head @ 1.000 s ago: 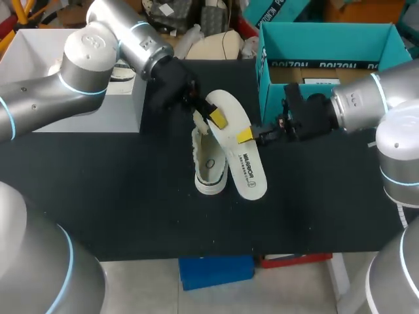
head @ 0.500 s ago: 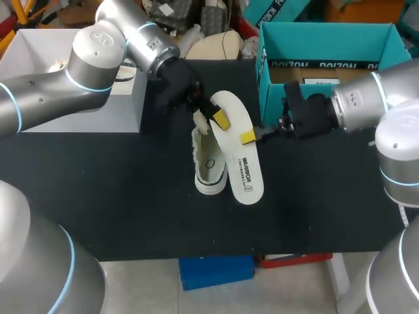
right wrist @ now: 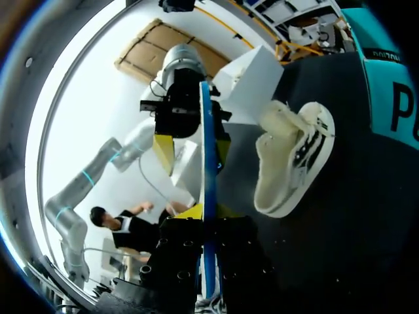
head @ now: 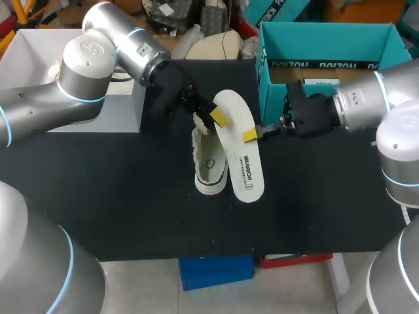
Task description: Take the shoe out of the shoebox, open the shoe tongue, remove and reinsert the insole, then place the shoe into the shoebox
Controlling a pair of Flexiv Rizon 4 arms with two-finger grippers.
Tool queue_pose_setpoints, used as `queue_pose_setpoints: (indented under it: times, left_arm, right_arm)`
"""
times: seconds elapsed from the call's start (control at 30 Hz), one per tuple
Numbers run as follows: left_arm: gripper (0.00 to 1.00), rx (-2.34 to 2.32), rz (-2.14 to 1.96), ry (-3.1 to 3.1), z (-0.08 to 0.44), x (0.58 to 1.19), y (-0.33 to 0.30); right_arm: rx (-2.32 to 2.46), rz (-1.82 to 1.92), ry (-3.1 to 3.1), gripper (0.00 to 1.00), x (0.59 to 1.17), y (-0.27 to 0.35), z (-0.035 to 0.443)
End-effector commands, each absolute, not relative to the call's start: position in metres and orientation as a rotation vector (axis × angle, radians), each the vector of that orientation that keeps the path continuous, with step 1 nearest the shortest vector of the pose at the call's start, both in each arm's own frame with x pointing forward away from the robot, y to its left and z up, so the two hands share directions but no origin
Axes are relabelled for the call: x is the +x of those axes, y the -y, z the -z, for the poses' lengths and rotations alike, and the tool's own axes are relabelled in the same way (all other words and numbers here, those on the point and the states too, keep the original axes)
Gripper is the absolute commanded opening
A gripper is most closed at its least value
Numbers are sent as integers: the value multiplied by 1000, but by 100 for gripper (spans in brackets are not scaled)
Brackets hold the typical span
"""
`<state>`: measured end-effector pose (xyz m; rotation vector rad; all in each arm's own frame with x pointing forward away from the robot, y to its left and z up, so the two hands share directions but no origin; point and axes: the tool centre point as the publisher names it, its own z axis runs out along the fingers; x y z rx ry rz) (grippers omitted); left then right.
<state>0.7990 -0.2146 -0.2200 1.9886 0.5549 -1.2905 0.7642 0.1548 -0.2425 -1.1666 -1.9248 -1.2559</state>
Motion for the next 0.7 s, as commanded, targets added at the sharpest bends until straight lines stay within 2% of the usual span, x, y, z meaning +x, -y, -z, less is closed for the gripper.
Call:
queue_pose_setpoints:
  times: [0.03, 0.43, 0.57, 0.7]
  left_arm:
    - [100, 1875, 1163, -608, 223, 782, 201]
    - [100, 1600, 835, -661, 234, 776, 183]
    - [93, 1514, 782, -633, 229, 779, 183]
    - [93, 1393, 835, -723, 230, 785, 188]
  right_arm:
    - [-1196, 1266, 1923, 0, 760, -151, 240]
    - [-1260, 1328, 1882, 0, 769, -143, 226]
    - [-1274, 1372, 1823, 0, 773, -146, 220]
    - [-1283, 1374, 1805, 0, 775, -152, 216]
